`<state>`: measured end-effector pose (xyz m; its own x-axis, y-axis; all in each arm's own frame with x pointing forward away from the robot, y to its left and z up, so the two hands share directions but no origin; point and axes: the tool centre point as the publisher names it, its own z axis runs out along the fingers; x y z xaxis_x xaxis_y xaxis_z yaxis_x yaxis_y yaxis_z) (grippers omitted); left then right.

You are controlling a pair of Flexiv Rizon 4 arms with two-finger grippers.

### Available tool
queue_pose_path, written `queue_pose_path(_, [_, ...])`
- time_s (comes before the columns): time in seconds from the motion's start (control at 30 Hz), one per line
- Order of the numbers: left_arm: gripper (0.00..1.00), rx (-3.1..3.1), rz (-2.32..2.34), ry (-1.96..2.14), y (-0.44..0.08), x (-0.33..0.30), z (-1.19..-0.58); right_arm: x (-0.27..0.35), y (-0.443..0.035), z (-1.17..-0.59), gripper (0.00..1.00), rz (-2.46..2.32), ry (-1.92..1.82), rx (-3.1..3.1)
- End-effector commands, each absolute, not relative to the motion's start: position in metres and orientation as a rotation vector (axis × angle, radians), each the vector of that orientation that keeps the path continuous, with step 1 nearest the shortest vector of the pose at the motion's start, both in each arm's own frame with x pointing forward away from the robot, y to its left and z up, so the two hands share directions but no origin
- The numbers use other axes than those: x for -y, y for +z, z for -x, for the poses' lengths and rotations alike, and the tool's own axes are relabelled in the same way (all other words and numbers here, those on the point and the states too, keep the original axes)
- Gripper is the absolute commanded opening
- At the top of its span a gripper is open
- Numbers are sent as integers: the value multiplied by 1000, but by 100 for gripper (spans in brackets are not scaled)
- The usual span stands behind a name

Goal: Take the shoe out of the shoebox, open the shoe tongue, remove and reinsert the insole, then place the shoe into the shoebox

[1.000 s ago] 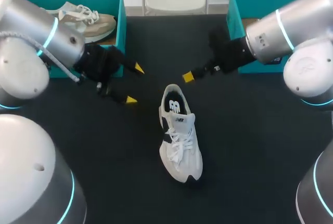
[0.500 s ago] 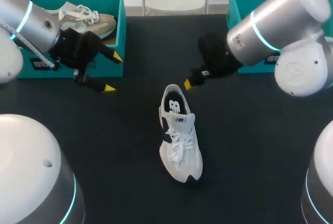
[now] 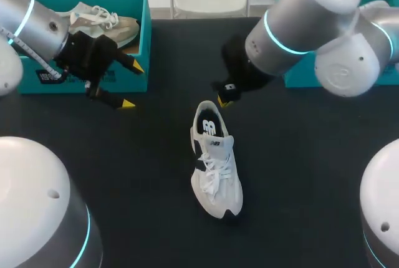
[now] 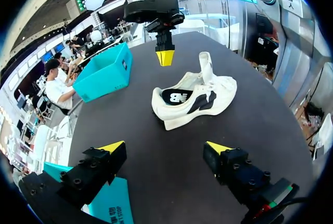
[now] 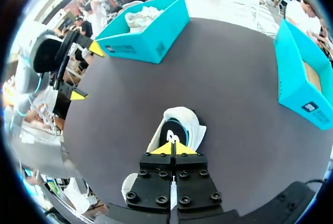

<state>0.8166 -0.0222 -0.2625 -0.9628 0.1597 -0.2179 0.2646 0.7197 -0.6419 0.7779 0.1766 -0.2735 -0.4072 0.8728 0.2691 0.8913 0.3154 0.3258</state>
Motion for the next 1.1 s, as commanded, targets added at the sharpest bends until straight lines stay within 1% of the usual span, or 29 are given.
queue_pose_path(0.03, [100, -2777, -345, -1066, -262, 21, -816, -196, -287, -782, 0, 1934, -482, 2571])
queue_pose_path(0.37, [100, -2777, -345, -1066, -262, 21, -816, -210, -323, -771, 0, 2064, -424, 2533])
queue_pose_path(0.57, [100, -2777, -345, -1066, -262, 21, -816, -213, -329, -760, 0, 2119, -400, 2496])
queue_pose_path(1.1, [100, -2777, -345, -1066, -262, 21, -816, -197, -362, -753, 0, 2149, -259, 2479])
